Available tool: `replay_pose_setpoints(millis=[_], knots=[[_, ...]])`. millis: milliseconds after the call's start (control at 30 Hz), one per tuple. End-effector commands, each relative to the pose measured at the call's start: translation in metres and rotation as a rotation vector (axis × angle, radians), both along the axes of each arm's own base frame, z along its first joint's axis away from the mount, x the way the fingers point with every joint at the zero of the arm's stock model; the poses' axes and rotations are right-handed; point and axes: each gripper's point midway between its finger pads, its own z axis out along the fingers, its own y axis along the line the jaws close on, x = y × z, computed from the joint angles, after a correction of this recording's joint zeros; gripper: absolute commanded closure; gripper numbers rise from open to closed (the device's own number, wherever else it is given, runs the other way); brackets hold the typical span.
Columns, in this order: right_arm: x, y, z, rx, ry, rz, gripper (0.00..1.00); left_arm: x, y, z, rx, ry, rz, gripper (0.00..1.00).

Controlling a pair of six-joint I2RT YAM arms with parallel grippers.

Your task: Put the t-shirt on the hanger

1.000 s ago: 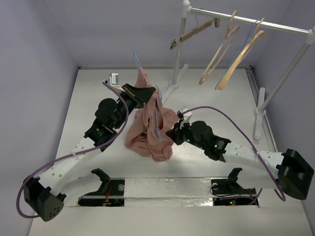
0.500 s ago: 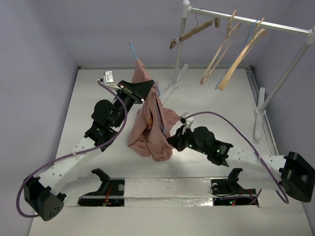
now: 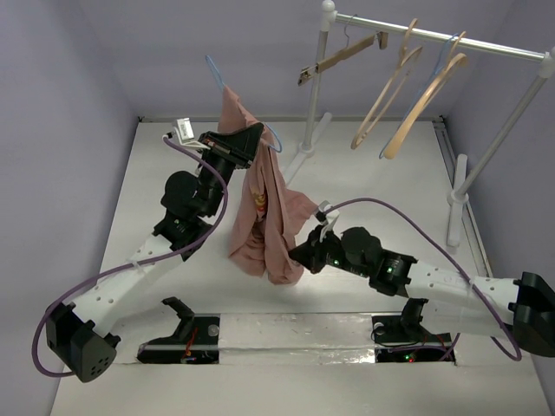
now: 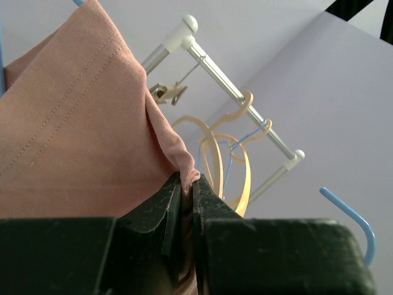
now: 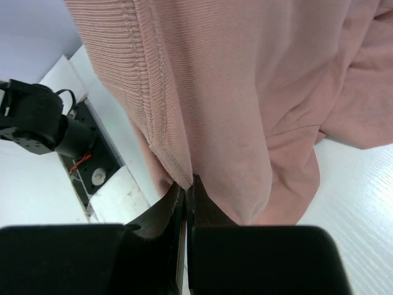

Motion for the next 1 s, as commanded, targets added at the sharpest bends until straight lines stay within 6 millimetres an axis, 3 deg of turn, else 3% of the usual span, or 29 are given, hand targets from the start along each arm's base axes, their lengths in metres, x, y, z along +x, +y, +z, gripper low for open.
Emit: replay_pose_setpoints(millis=[0,67,100,167,200,300,467,667,967], knots=[[-0.012,-0.003,0.007,-0.050,0.020,0.036,1.00,-0.023,0.033,0.069,-0.176,-0.209,0.057,1.00],[-0.011,-0.002,0.014,-0.037,0.009,0.032,1.00,-0.024,0.022,0.057,-0.169,-0.175,-0.006,1.00],[-0.009,-0.001,0.017,-0.033,0.003,0.025,0.97,-0.021,0.015,0.038,-0.156,-0.131,-0.029,1.00],[0.001,-0.001,0.019,-0.051,-0.010,-0.019,0.79,-0.024,0.008,0.020,-0.179,-0.082,-0.094,1.00],[0.004,-0.002,0.018,-0.066,-0.014,-0.033,0.72,-0.022,0.004,-0.002,-0.165,-0.039,-0.109,1.00],[0.009,-0.010,0.013,-0.124,-0.019,-0.067,0.56,-0.026,0.001,-0.028,-0.166,0.022,-0.142,1.00],[0.011,-0.014,0.016,-0.142,-0.033,-0.078,0.55,-0.032,0.000,-0.040,-0.149,0.061,-0.166,1.00],[0.013,-0.002,0.020,-0.125,-0.041,-0.053,0.55,-0.032,-0.005,-0.056,-0.141,0.108,-0.190,1.00],[0.032,0.006,0.032,-0.122,-0.123,-0.097,0.57,-0.032,-0.013,-0.070,-0.145,0.134,-0.233,1.00]])
